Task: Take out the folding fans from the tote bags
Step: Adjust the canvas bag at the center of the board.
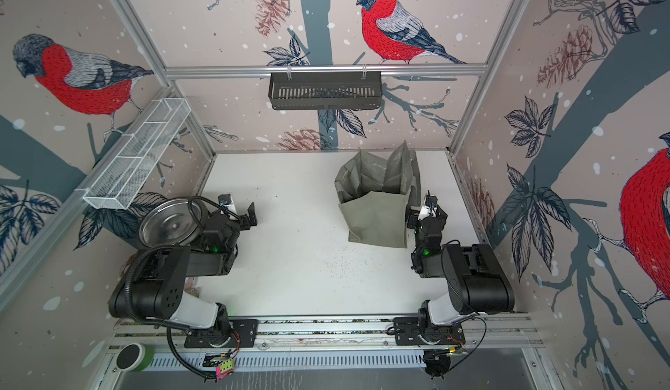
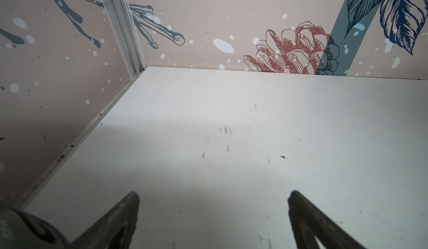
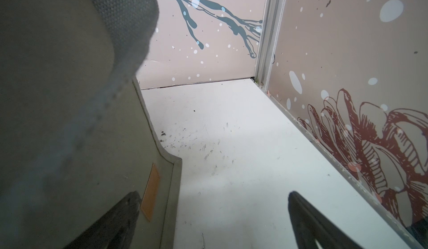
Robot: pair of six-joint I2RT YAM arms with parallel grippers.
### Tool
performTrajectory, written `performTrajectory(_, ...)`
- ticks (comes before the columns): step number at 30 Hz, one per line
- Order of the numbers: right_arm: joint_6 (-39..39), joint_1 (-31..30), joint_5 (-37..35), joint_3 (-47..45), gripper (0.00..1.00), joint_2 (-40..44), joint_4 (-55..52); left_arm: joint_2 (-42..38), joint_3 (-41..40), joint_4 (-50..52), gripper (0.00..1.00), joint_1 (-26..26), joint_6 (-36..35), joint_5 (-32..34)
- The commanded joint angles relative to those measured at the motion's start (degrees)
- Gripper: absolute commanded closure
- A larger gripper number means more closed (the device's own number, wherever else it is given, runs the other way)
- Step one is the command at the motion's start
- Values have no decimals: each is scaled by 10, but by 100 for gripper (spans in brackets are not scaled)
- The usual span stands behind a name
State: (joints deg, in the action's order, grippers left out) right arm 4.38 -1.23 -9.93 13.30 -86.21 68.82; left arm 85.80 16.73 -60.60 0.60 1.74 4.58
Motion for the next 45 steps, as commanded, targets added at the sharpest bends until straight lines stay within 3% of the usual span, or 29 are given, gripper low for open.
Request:
performTrajectory(1, 8, 6, 7, -2, 0, 6, 1, -1, 4, -11, 1, 0, 5, 0)
performTrajectory(4, 46, -6, -136, 4, 0, 65, -34, 0, 3, -10, 1, -3, 8, -8)
performTrajectory(8, 114, 12, -170, 93, 0, 192, -292, -3, 1, -14, 0, -12, 6, -29)
performTrajectory(10, 131, 22, -188, 126, 0, 224, -362, -9, 8, -12, 1, -7, -15, -32)
performTrajectory(11, 161, 31, -214, 139, 0, 238, -404, -28, 30, 37, 1, 7, -35, -25)
performTrajectory(13, 273, 60, -244, 161, 0, 256, -491, -66, 121, 245, 1, 38, -17, 3)
performTrajectory(14, 298, 86, -203, 163, 0, 264, -511, -77, 167, 327, 1, 44, 19, -6)
performTrajectory(16, 331, 132, -150, 161, 0, 278, -530, -96, 211, 386, 1, 45, 68, -73)
performTrajectory(18, 350, 164, -130, 158, 0, 289, -544, -125, 192, 339, 1, 47, 138, -61)
performTrajectory(19, 350, 176, -129, 156, 0, 293, -547, -139, 180, 318, 1, 46, 210, -37)
performTrajectory(21, 362, 193, -132, 153, 0, 297, -560, -157, 167, 301, 0, 44, 259, -58)
performTrajectory(26, 351, 200, -88, 164, 0, 280, -576, -171, 197, 323, 1, 44, 281, -171)
performTrajectory(30, 302, 193, 4, 209, 0, 278, -612, -180, 208, 340, 2, 45, 282, -182)
performTrajectory(34, 255, 165, 63, 265, 0, 295, -648, -179, 240, 350, 19, 50, 302, -244)
performTrajectory(38, 220, 131, 127, 347, 0, 300, -700, -172, 340, 455, 25, 122, 293, -240)
performTrajectory(41, 181, 83, 170, 443, 0, 268, -779, -147, 444, 545, 25, 227, 267, -188)
performTrajectory(45, 148, 11, 169, 535, 0, 217, -876, -82, 540, 608, 25, 296, 280, -203)
